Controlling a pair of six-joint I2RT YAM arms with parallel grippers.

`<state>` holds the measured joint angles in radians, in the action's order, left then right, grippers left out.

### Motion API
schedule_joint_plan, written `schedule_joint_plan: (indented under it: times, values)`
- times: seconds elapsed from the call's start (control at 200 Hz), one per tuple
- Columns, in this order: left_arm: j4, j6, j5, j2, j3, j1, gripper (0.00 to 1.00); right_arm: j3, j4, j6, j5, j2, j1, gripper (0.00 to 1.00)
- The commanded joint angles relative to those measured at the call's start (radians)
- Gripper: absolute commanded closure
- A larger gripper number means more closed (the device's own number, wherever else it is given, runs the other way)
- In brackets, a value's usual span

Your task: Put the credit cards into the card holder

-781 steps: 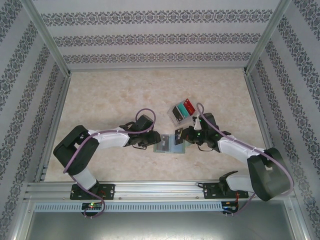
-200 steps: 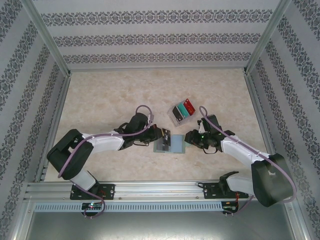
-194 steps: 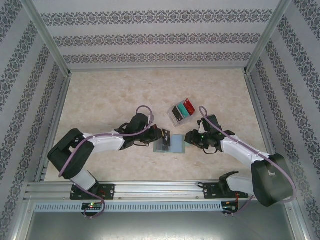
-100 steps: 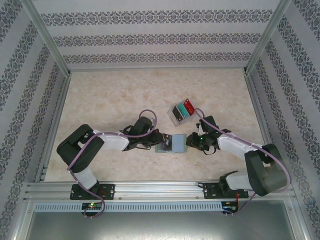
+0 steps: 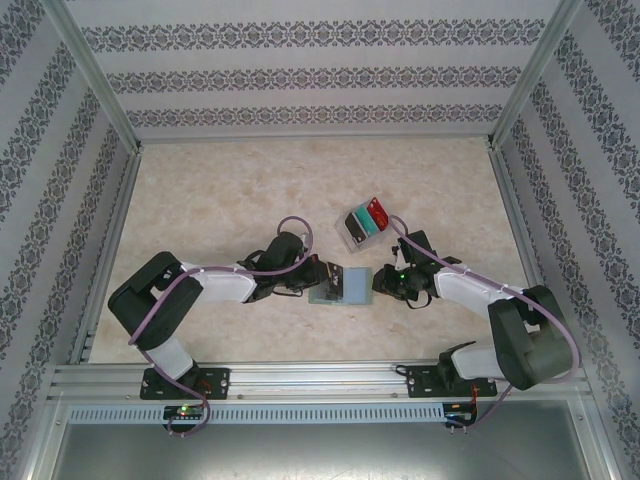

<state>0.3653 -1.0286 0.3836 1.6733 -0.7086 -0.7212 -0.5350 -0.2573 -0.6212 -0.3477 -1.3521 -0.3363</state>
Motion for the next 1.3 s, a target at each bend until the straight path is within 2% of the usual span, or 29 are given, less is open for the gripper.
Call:
schedule_joint_plan:
  times: [0.0,0.185,0.385,0.55,0.684,0.779,1.019,1.294]
  values:
    - [0.053,-0.022,0.005,0.015,0.003,-0.019,1.0,-0.002,-0.007,0.011,0.036,-0.031,-0.006,0.7]
    - [0.037,-0.015,0.012,0.064,-0.024,-0.033,1.0,-0.004,-0.01,0.009,0.035,-0.032,-0.008,0.7]
    - [-0.069,0.013,-0.059,0.06,-0.028,-0.041,1.0,-0.011,-0.012,0.011,0.03,-0.039,-0.009,0.7]
    - [-0.09,0.03,-0.042,0.083,-0.054,-0.046,1.0,-0.018,-0.011,0.011,0.026,-0.047,-0.013,0.7]
    - [-0.235,0.098,-0.12,0.003,-0.072,-0.046,1.0,-0.013,-0.006,0.007,0.031,-0.048,-0.015,0.7]
    - [-0.268,0.116,-0.134,-0.007,-0.084,-0.046,1.0,-0.015,-0.001,0.01,0.028,-0.06,-0.016,0.7]
    - [-0.156,0.066,-0.071,0.061,-0.062,-0.05,1.0,-0.023,0.006,0.012,0.024,-0.079,-0.02,0.7]
    - [-0.111,0.044,-0.032,0.139,-0.103,-0.073,1.0,-0.013,0.01,0.001,0.024,-0.079,-0.032,0.7]
